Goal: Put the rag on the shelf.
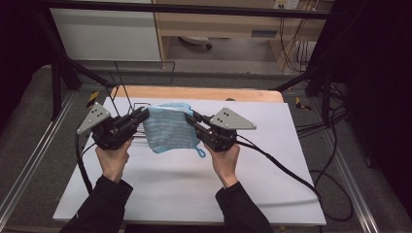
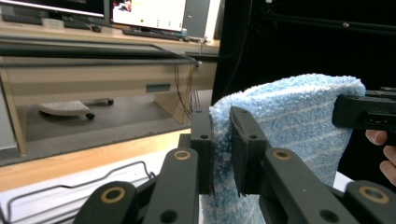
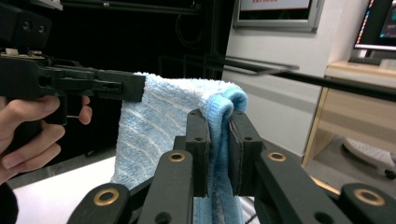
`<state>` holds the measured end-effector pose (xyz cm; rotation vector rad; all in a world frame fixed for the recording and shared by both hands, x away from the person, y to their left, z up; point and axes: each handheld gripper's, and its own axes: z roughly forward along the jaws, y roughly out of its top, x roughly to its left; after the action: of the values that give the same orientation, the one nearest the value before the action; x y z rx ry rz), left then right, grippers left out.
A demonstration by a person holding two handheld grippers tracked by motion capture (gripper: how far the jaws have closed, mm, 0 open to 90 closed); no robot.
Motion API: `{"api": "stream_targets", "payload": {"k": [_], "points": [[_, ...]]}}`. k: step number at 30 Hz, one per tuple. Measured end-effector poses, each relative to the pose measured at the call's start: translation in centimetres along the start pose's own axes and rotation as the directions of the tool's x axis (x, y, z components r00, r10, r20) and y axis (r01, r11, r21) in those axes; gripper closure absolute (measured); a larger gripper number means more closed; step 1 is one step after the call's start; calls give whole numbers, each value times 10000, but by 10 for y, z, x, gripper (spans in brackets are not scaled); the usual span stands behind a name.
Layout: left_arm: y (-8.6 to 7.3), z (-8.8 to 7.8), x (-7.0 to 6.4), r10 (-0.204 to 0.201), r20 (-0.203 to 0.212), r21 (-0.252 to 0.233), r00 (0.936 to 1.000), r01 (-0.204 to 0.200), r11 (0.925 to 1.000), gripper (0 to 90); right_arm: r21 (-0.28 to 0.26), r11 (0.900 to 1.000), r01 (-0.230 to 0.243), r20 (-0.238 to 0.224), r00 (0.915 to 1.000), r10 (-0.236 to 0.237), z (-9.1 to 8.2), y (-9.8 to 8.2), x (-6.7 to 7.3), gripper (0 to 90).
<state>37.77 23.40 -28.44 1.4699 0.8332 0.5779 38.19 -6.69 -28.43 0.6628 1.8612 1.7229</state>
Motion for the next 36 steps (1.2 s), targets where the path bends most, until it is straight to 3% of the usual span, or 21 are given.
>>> {"api": "stream_targets", "payload": {"k": [12,24,36], "points": [[28,-9,16,39,-379,-704,9993,-66,9975,799,-432,9986,294,159,9995,-288,27,30,5,809],[61,-14,28,169,-741,-1115,9971,-251,9935,799,-856,9947,561,305,9981,-537,48,63,7,809],[88,-19,39,106,-946,-1812,9955,-276,9831,802,-1304,9893,648,444,9972,-595,69,89,6,809]]}}
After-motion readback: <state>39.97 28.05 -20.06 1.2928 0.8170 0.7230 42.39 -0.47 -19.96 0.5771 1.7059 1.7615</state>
